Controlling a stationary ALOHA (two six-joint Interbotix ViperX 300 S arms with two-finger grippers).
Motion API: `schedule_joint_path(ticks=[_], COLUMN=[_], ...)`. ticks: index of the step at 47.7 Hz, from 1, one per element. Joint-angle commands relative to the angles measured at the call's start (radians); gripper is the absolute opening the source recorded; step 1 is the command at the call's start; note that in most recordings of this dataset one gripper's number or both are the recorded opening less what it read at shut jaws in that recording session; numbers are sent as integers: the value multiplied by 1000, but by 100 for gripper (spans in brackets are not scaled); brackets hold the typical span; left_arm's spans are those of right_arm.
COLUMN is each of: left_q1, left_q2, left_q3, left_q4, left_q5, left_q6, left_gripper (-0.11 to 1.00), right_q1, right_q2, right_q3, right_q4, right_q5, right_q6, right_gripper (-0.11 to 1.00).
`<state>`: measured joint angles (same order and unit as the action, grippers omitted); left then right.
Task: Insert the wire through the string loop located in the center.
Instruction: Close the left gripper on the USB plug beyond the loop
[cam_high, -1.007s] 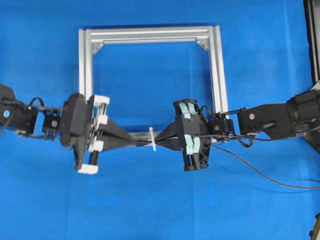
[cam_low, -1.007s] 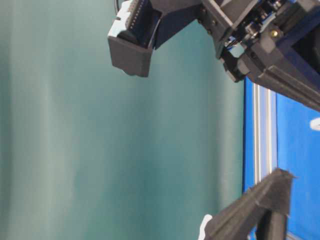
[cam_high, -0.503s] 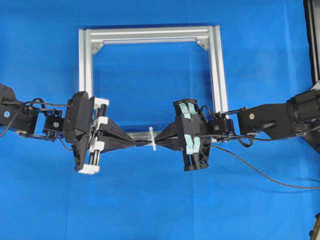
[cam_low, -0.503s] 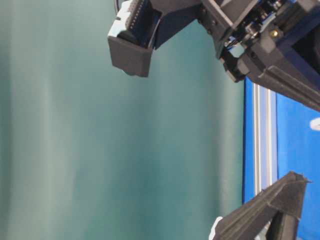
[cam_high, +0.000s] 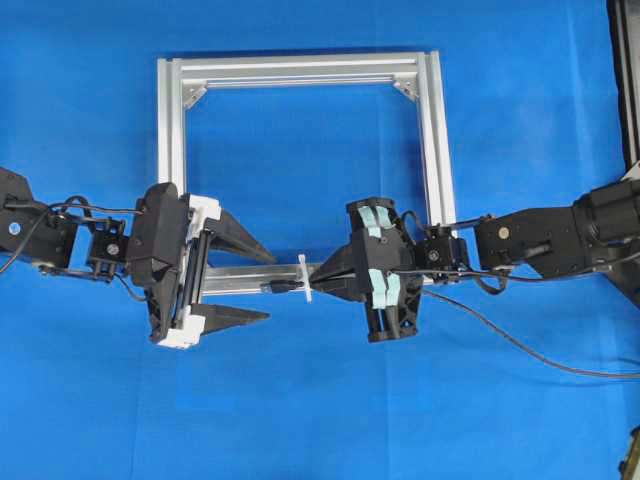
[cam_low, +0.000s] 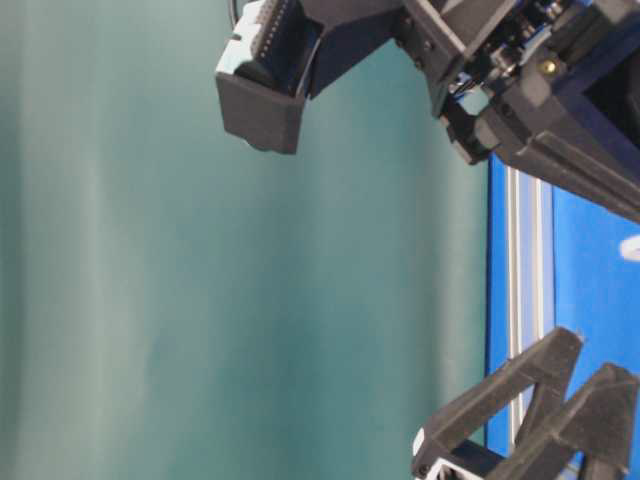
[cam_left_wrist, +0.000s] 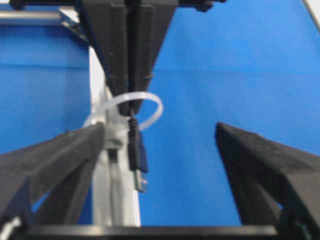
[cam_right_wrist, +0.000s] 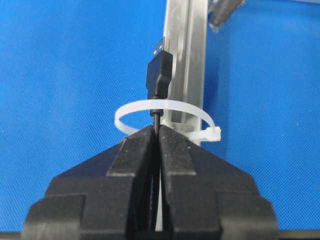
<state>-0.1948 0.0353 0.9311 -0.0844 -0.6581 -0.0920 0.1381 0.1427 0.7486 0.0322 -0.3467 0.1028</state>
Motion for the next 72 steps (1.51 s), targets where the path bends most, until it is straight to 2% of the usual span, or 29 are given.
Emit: schedule_joint_path(ticks=[1, 11, 28, 35, 72], left_q1=[5, 20, 34, 35, 34], left_q2=[-21, -12, 103, 106, 107], left_q3=[-17, -23, -81, -91, -94], left_q4=[-2, -2, -2, -2, -2], left_q5=[-5, 15, 71, 101, 101], left_q6=[3, 3, -8, -8, -8], left_gripper=[92, 91, 91, 91, 91], right_q1=[0, 0, 0, 0, 0], right_q2=[-12, -12, -12, -12, -12], right_q3=[-9, -9, -9, -9, -9], right_q4=[2, 0, 0, -2, -2], right_q5=[-6, -6, -5, -5, -5], right_q6=[-2, -2, -2, -2, -2], right_gripper=[-3, -3, -3, -3, -3])
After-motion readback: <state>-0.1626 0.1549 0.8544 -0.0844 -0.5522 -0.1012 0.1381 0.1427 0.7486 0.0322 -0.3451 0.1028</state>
